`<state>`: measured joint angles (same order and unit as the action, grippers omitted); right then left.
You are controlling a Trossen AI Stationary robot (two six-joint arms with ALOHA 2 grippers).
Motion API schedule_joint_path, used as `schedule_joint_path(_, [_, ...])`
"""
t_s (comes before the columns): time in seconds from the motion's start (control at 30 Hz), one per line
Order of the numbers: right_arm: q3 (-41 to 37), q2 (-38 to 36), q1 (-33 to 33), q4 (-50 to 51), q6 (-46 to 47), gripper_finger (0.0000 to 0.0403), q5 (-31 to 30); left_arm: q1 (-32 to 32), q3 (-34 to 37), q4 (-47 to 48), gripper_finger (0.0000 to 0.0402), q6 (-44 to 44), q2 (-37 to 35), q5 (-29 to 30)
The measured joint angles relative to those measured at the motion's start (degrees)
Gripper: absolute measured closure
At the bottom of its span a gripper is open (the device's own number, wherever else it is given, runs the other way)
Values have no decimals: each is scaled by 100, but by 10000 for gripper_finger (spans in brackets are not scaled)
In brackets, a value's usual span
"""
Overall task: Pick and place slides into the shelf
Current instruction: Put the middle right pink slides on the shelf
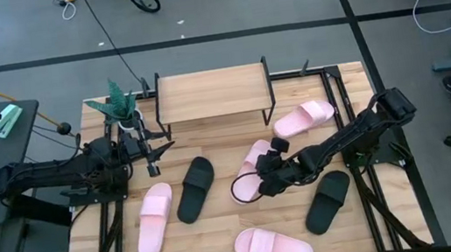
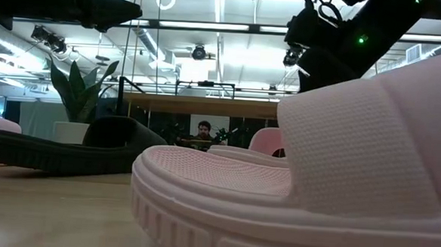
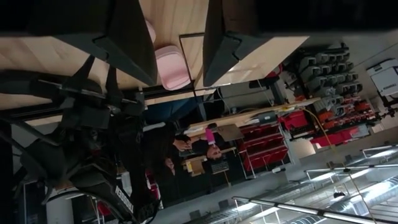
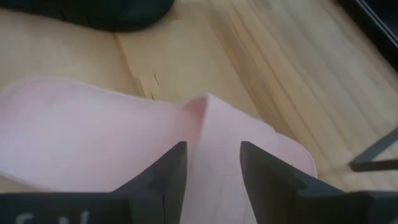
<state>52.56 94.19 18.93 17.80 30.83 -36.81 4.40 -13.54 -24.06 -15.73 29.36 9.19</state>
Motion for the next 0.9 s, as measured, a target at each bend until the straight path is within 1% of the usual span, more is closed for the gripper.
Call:
schedule_joint_path(0.13, [-1, 0, 79, -86, -129, 247, 2, 0, 0, -1, 267, 0, 0, 0])
schedule_joint_path(0.37, [-252, 0, 125, -205, 113, 247, -5, 0, 0, 1, 260, -2, 0, 0])
schedule_joint_path(0.63, [-558, -2, 106, -197, 212, 247, -355, 0, 0, 38, 268, -6, 0, 0])
schedule_joint_path(0.8, [-799, -10, 109, -250, 444, 247, -426, 0, 0, 40, 263, -9, 0, 0])
schedule_joint_path(0.9, [-860, -11, 112, -235, 450, 247, -653, 0, 0, 38, 260, -9, 0, 0])
